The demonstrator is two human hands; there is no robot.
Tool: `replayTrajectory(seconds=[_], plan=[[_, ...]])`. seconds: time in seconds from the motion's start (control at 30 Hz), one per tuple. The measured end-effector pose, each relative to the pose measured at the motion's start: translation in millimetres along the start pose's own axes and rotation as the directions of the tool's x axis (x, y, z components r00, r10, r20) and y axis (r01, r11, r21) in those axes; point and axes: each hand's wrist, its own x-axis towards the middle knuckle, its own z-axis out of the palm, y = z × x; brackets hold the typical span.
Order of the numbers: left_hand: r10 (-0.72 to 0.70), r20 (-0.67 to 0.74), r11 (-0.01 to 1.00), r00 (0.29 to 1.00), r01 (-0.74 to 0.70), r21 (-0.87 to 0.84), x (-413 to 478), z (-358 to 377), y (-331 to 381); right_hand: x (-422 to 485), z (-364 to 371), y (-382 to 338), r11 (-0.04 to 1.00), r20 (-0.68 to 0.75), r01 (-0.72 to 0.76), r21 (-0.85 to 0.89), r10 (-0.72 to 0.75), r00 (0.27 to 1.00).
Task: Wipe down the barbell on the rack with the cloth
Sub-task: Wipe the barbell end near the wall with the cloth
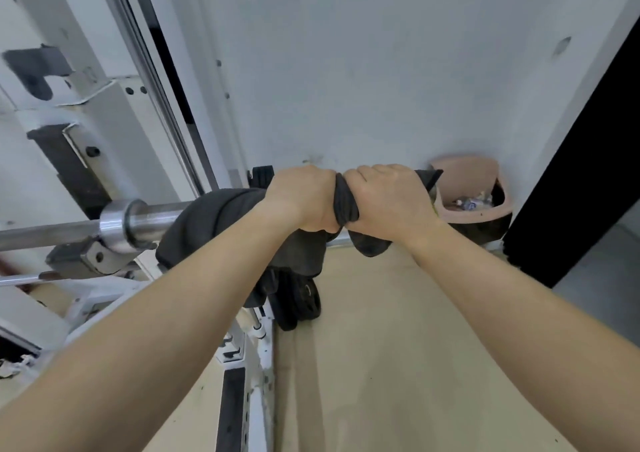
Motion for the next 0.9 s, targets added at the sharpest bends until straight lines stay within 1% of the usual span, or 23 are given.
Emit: replayTrajectory(seconds=[0.1,0.17,0.23,0.27,0.37,0.4,0.43,0.5,0.53,0.57,0.6,0.7,0.77,0.87,0.9], plan=[[0.026,-0.039,1.0,0.999,-0.027,-0.016,15,2,24,-11,-7,29,0.999,0.048,-0.02,0.026,0.018,0.999],[0.048,-0.074,0.999,0.996,-0.048,0.006,23,4,38,-17,-12,47,0.995,0.128,-0.068,0.073,0.059,0.99],[0.053,-0.123,0.998,0.991,-0.049,0.031,27,6,48,-20,-17,56,0.979,0.238,-0.142,0.149,0.104,0.966],[0.045,-0.147,0.998,0.988,-0.039,0.042,28,7,52,-20,-18,57,0.969,0.255,-0.172,0.177,0.124,0.959],[0.017,-0.253,0.996,0.967,0.006,0.089,23,13,59,-28,-16,54,0.929,0.222,-0.262,0.26,0.207,0.953],[0.011,-0.305,0.994,0.952,0.024,0.11,20,16,60,-34,-13,53,0.884,0.213,-0.32,0.341,0.259,0.942],[0.004,-0.351,0.991,0.936,0.044,0.128,18,20,61,-41,-11,51,0.798,0.226,-0.397,0.454,0.327,0.917],[-0.007,-0.409,0.989,0.913,0.066,0.129,16,24,63,-57,-10,42,0.525,0.286,-0.534,0.663,0.482,0.828],[-0.011,-0.412,0.99,0.911,0.067,0.122,16,24,64,-66,-7,35,0.384,0.311,-0.567,0.729,0.552,0.774],[-0.017,-0.401,0.991,0.916,0.07,0.117,17,24,65,-74,-5,28,0.276,0.326,-0.578,0.768,0.609,0.724],[-0.024,-0.382,0.991,0.924,0.073,0.114,17,23,65,-80,-4,20,0.21,0.316,-0.565,0.798,0.652,0.689],[-0.034,-0.364,0.992,0.931,0.077,0.103,18,21,66,-92,-5,9,0.092,0.254,-0.483,0.871,0.757,0.602],[-0.045,-0.364,0.989,0.93,0.093,0.114,18,21,67,-91,-10,12,0.044,0.244,-0.452,0.891,0.793,0.558],[-0.047,-0.348,0.989,0.936,0.094,0.117,19,20,68,-85,-13,12,0.002,0.268,-0.447,0.894,0.797,0.541],[-0.045,-0.348,0.988,0.936,0.093,0.121,19,20,67,-84,-13,10,0.014,0.265,-0.454,0.891,0.795,0.545]])
